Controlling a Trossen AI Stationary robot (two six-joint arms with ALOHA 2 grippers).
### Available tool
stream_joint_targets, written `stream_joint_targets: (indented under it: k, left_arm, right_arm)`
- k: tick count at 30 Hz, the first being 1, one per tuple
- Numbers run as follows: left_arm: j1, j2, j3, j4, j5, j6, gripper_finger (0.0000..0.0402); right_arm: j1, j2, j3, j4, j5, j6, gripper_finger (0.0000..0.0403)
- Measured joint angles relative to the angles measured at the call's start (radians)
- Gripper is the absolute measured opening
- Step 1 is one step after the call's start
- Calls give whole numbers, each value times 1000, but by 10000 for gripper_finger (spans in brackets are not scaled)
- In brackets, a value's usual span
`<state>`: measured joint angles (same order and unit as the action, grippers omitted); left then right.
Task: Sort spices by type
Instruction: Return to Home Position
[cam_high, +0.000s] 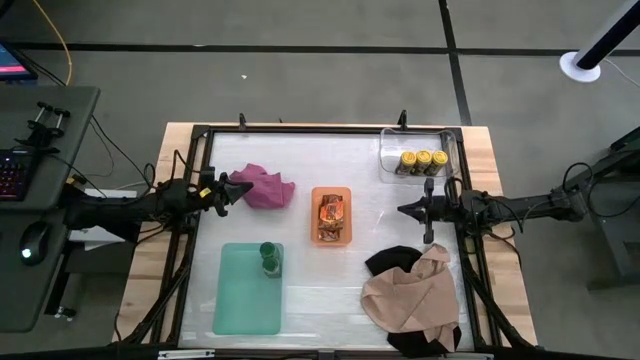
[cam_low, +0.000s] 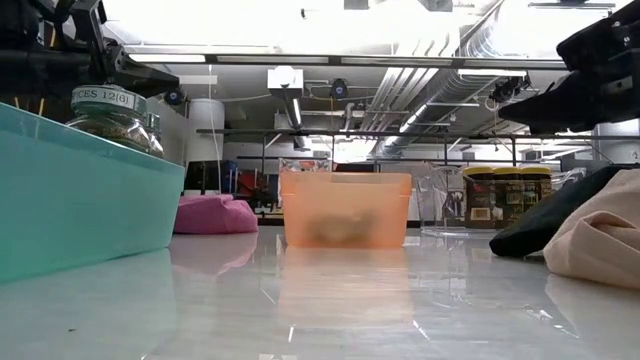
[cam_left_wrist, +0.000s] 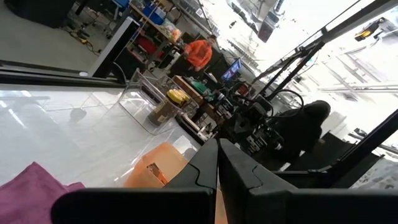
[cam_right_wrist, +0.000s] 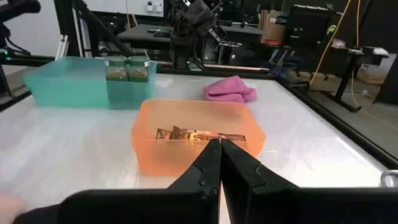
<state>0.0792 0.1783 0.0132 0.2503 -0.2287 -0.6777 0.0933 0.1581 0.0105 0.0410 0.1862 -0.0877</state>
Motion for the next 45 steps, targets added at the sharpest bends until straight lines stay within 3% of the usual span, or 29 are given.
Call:
stream_joint_targets:
  k: [6,13,45]
  left_arm:
    - [-6,-6,1,-10,-2,0,0]
    - [-31,-177,0,-97,-6,-1,0]
    - [-15,-166,-2,-116,-18,0,0]
  right_arm:
    - [0,-1,0,0,0,90,0]
    - [13,-149,0,-1,1,109,1]
    - [18,-144,-1,7,1,114,1]
